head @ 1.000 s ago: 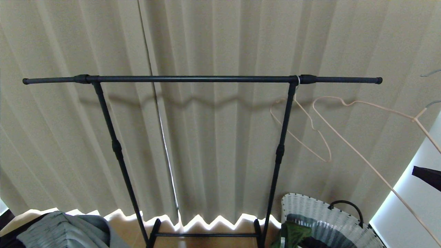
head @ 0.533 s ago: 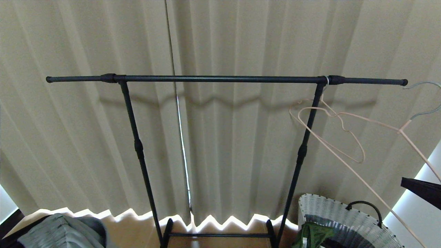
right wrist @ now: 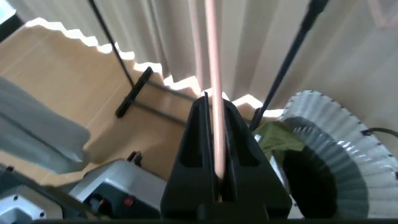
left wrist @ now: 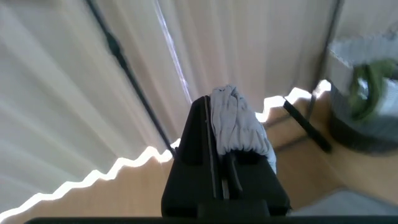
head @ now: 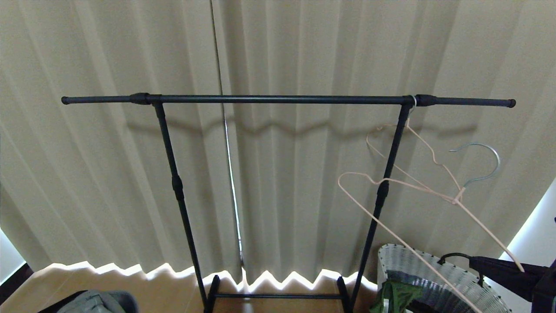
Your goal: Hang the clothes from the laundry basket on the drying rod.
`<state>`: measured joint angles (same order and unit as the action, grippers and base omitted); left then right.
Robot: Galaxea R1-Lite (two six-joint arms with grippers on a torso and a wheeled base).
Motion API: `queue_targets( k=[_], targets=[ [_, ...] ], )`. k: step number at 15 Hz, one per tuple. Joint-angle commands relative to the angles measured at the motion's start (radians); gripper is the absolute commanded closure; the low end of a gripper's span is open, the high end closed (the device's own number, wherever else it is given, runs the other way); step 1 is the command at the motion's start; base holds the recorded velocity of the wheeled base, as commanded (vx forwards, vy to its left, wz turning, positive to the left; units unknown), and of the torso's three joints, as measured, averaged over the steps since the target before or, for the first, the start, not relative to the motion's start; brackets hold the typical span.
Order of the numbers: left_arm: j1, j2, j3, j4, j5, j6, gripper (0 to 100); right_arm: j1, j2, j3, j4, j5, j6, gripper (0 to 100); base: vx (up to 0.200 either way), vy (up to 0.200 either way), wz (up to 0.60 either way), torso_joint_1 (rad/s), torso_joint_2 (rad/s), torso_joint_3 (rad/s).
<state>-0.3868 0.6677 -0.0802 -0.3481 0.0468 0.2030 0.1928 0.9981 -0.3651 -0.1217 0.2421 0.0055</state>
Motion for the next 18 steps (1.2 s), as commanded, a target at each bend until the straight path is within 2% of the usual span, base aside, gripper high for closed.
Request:
queue_targets(
  k=[1,3,4,5,6,8,10,12,14,16,18],
  targets=[
    [-0.024,0.09,-0.016,0.0,0.004,0.003,100,0.05,0.088,0.006,-0.044,0.0,0.001,100,0.0,0.0,0.0,0.0,0.0,0.0],
    [-0.018,0.279,-0.122,0.0,0.024,0.044,100,0.106,0.134,0.003,-0.099,0.002,0.001,100,0.0,0.0,0.0,0.0,0.0,0.0],
    [-0.018,0.314,-0.147,0.0,0.033,0.046,100,0.12,0.142,0.002,-0.108,0.002,0.004,100,0.0,0.0,0.0,0.0,0.0,0.0],
    [-0.018,0.429,-0.234,-0.002,0.081,0.046,100,0.188,0.171,-0.005,-0.157,0.002,0.024,100,0.0,0.0,0.0,0.0,0.0,0.0],
    [-0.02,0.471,-0.271,-0.003,0.102,0.046,100,0.218,0.185,-0.005,-0.185,0.0,0.036,100,0.0,0.0,0.0,0.0,0.0,0.0],
    [-0.027,0.615,-0.415,-0.003,0.171,0.033,100,0.318,0.249,-0.005,-0.277,0.0,0.071,100,0.0,0.0,0.0,0.0,0.0,0.0],
    [-0.044,0.685,-0.487,-0.002,0.188,-0.017,100,0.361,0.281,-0.005,-0.314,0.0,0.085,100,0.0,0.0,0.0,0.0,0.0,0.0],
    [-0.067,0.791,-0.566,-0.002,0.262,-0.097,100,0.421,0.307,-0.008,-0.343,0.0,0.09,100,0.0,0.0,0.0,0.0,0.0,0.0],
    [-0.076,0.848,-0.61,-0.002,0.288,-0.146,100,0.461,0.312,-0.012,-0.352,0.0,0.108,100,0.0,0.0,0.0,0.0,0.0,0.0],
    [-0.076,0.935,-0.698,0.0,0.34,-0.208,100,0.544,0.31,-0.023,-0.355,0.0,0.175,100,0.0,0.0,0.0,0.0,0.0,0.0],
    [-0.075,0.991,-0.76,0.0,0.398,-0.232,100,0.613,0.315,-0.037,-0.355,0.0,0.191,100,0.0,0.0,0.0,0.0,0.0,0.0]
  ],
)
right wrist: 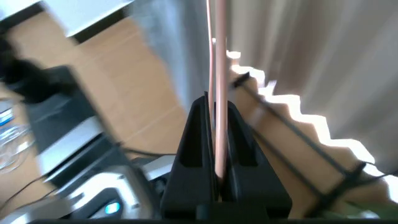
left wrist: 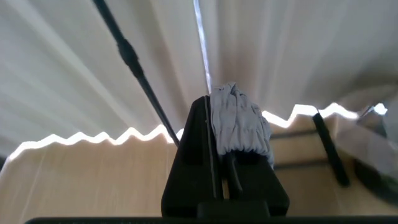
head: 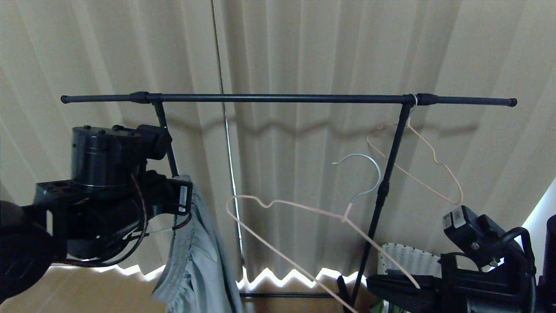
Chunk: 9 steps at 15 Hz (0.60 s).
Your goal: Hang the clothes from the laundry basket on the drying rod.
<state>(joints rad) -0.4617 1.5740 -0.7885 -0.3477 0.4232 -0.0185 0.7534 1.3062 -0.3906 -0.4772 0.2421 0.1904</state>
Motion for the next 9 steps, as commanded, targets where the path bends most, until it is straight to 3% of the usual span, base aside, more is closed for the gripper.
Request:
queue_targets(
  k=[1,4,9],
  targets=[
    [0.002,0.104,-0.078,-0.002,0.052,-0.014,100,0.086,0.016,-0.019,0.0,-0.001,0.009,100,0.0,0.0,0.0,0.0,0.0,0.0],
    [0.003,0.121,-0.117,-0.001,0.078,-0.014,100,0.152,0.051,-0.043,0.0,-0.003,0.04,100,0.0,0.0,0.0,0.0,0.0,0.0],
    [0.005,0.118,-0.112,-0.001,0.081,-0.011,100,0.155,0.143,-0.089,-0.001,-0.004,0.049,100,0.0,0.0,0.0,0.0,0.0,0.0]
  ],
)
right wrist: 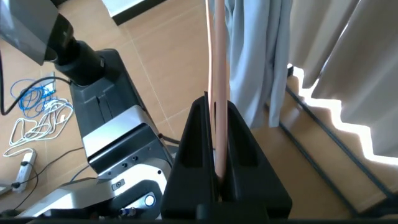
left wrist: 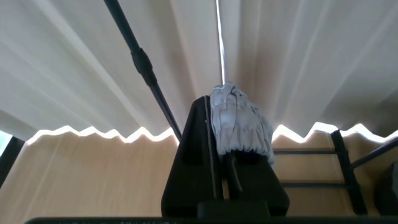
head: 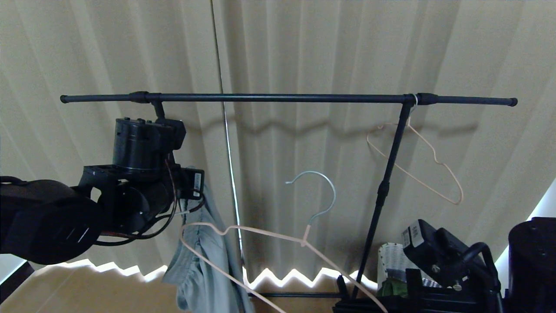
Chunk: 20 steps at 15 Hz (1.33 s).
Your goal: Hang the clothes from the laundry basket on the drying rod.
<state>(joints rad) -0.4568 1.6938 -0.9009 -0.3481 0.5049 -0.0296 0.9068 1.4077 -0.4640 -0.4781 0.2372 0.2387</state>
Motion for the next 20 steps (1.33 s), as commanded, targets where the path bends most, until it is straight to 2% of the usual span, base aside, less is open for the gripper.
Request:
queue_targets(
  k=[1,5,12,13,15,17,20],
  targets=[
    [0.0,-0.003,0.0,0.0,0.007,0.002,100,0.001,0.054,-0.03,-0.001,0.001,0.001,100,0.0,0.0,0.0,0.0,0.0,0.0],
    [0.0,-0.006,0.003,0.001,0.015,0.002,100,0.011,0.102,-0.085,-0.001,-0.009,0.027,100,0.0,0.0,0.0,0.0,0.0,0.0],
    [0.02,-0.066,0.005,0.081,0.032,0.002,100,0.011,0.163,-0.133,-0.001,-0.177,0.059,100,0.0,0.0,0.0,0.0,0.0,0.0],
    [0.023,-0.068,0.007,0.087,0.03,0.002,100,0.011,0.163,-0.133,-0.001,-0.184,0.059,100,0.0,0.0,0.0,0.0,0.0,0.0],
    [0.033,-0.075,0.005,0.133,0.083,0.01,100,0.011,0.163,-0.137,0.001,-0.228,0.06,100,0.0,0.0,0.0,0.0,0.0,0.0],
    [0.044,-0.077,0.017,0.141,0.126,0.057,100,0.011,0.163,-0.14,0.001,-0.246,0.062,100,0.0,0.0,0.0,0.0,0.0,0.0],
    [0.05,-0.114,0.076,0.139,0.127,0.157,100,0.011,0.197,-0.165,0.003,-0.309,0.09,100,0.0,0.0,0.0,0.0,0.0,0.0]
  ],
)
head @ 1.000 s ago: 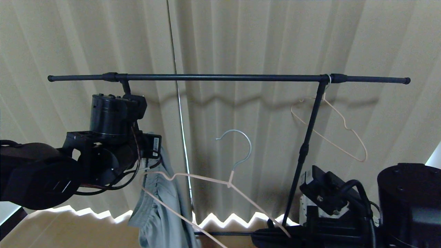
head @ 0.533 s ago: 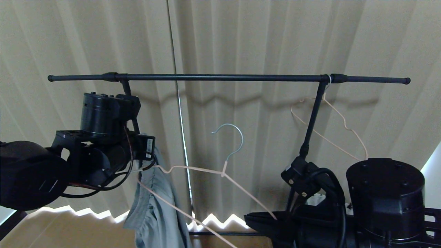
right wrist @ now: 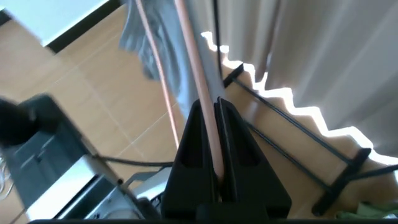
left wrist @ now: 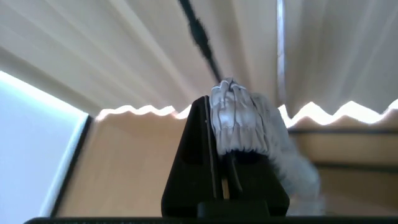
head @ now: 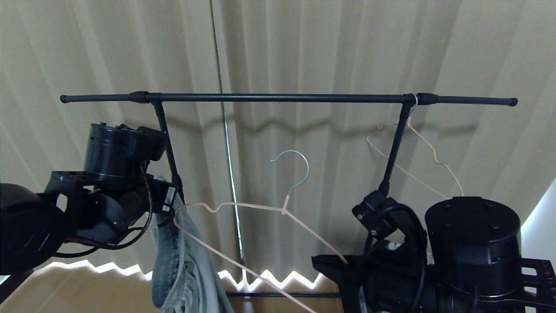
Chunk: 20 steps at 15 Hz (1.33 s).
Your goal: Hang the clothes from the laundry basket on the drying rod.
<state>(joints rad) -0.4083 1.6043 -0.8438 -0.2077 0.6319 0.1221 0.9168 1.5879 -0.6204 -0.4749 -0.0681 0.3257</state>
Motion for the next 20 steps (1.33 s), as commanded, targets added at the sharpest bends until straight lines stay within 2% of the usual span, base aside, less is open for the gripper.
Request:
queue_targets(
  k=[1,5,10,14,16,20],
  targets=[
    [-0.001,-0.029,0.022,-0.001,0.0,0.017,100,0.001,0.035,-0.021,-0.002,-0.021,0.01,100,0.0,0.0,0.0,0.0,0.0,0.0],
    [-0.012,-0.029,0.012,-0.002,0.002,0.013,100,0.011,0.064,-0.053,-0.004,-0.025,0.042,100,0.0,0.0,0.0,0.0,0.0,0.0],
    [-0.006,-0.014,-0.035,-0.001,0.002,-0.035,100,0.099,0.092,-0.076,-0.005,-0.03,0.098,100,0.0,0.0,0.0,0.0,0.0,0.0],
    [-0.006,-0.014,-0.031,0.001,0.002,-0.038,100,0.097,0.142,-0.131,-0.005,-0.079,0.105,100,0.0,0.0,0.0,0.0,0.0,0.0],
    [-0.004,-0.014,-0.014,0.001,0.002,-0.038,100,0.099,0.178,-0.185,-0.004,-0.119,0.159,100,0.0,0.0,0.0,0.0,0.0,0.0],
    [-0.004,-0.012,-0.008,-0.002,0.005,-0.038,100,0.097,0.196,-0.196,-0.005,-0.154,0.171,100,0.0,0.0,0.0,0.0,0.0,0.0]
  ],
)
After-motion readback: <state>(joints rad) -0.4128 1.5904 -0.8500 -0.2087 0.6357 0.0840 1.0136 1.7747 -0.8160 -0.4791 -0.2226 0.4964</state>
